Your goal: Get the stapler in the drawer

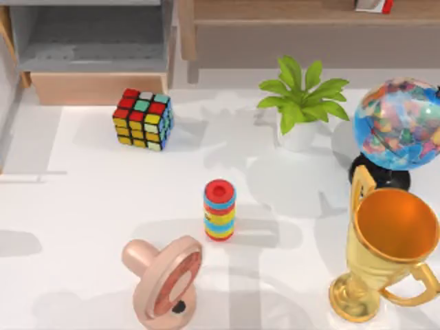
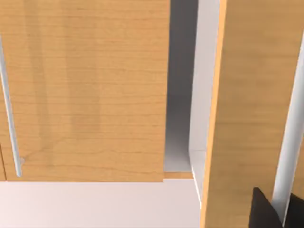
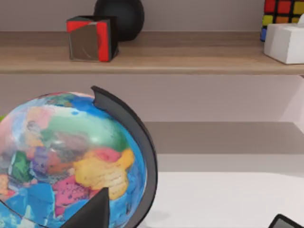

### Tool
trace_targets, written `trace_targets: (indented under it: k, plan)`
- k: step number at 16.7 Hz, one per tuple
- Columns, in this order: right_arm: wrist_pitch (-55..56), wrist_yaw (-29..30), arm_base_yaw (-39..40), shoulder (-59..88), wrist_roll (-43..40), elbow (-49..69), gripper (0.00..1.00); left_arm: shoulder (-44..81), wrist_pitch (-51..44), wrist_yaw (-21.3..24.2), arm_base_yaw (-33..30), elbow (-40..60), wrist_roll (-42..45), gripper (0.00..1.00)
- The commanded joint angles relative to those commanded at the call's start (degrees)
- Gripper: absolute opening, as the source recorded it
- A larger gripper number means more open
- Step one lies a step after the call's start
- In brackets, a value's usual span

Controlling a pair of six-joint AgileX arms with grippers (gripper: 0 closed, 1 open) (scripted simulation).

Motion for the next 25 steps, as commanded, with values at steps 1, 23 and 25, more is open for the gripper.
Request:
trace_targets:
  k: [1, 23, 25]
  plan:
    - [0.0, 0.0, 0.0, 0.0, 0.0, 0.0, 1.00, 0.2, -0.3, -0.5, -0.4, 0.8, 0.2, 0.00]
    - [0.0, 0.0, 0.0, 0.0, 0.0, 0.0, 1.00, 11.4, -14.9, -11.8, -11.6, 26.3, -0.7, 0.00]
    - [0.0, 0.0, 0.0, 0.0, 0.0, 0.0, 1.00, 11.4, -14.9, -11.6, -11.3, 26.0, -0.7, 0.00]
